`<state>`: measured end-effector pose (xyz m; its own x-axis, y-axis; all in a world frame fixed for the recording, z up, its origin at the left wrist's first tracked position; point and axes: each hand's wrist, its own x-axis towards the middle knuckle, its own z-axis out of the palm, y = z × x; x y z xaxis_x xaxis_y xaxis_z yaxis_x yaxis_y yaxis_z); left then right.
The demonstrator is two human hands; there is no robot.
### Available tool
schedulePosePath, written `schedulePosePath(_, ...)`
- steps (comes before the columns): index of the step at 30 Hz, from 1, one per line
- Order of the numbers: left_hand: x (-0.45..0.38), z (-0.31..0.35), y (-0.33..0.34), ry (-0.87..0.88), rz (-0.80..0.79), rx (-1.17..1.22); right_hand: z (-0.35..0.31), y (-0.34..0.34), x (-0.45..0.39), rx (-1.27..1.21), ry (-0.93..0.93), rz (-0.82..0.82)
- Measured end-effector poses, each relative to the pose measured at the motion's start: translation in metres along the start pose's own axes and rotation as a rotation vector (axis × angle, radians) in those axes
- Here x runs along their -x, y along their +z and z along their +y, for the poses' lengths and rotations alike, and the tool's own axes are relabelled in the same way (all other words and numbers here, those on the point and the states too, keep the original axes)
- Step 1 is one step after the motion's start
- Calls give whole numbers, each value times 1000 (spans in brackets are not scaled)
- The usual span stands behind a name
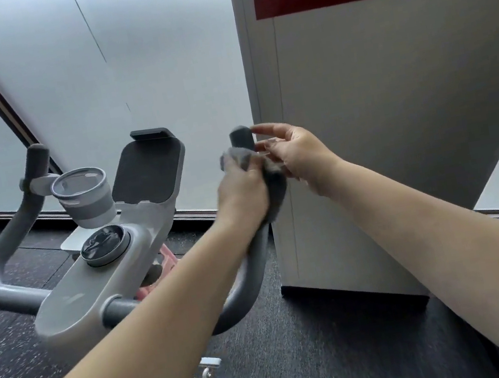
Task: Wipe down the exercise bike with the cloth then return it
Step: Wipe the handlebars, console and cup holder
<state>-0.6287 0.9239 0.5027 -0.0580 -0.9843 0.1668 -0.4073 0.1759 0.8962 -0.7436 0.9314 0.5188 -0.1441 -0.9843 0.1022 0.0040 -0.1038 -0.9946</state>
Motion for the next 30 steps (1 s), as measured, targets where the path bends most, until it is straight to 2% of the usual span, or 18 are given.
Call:
schedulePosePath(1,-3,6,10,-53,1,26,-1,2,-1,-11,-3,7)
schedulePosePath(3,-8,16,23,-112,111,42,-1,2,-1,-23,1,3)
schedulePosePath(5,-7,16,24,-75,166,-29,2,-1,0,-42,8,-12)
schedulePosePath(9,0,10,8,66,154,-136,4,-2,3,-46,7,-39)
schedulePosePath(11,3,9,-1,81,125,-189,3,0,6,-31,-1,-44)
schedulePosePath(14,25,0,-16,-35,-31,-298,2,2,9,-33,-10,-47)
schedulePosePath(17,49,-20,-40,9,-257,-620,5,2,10,-67,-13,-53)
schedulePosePath(19,53,-27,-56,37,-335,-726,8,3,12,-73,-9,-65)
schedulePosePath(20,52,-26,-62,39,-323,-686,9,4,13,-66,-7,-71)
schedulePosePath(23,43,-7,-52,32,-139,-474,16,8,19,-51,9,-85)
schedulePosePath(25,38,5,-25,43,-110,-385,19,9,23,-50,20,-60)
schedulePosePath(30,45,-4,15,-64,-82,-525,18,2,34,-8,63,-9)
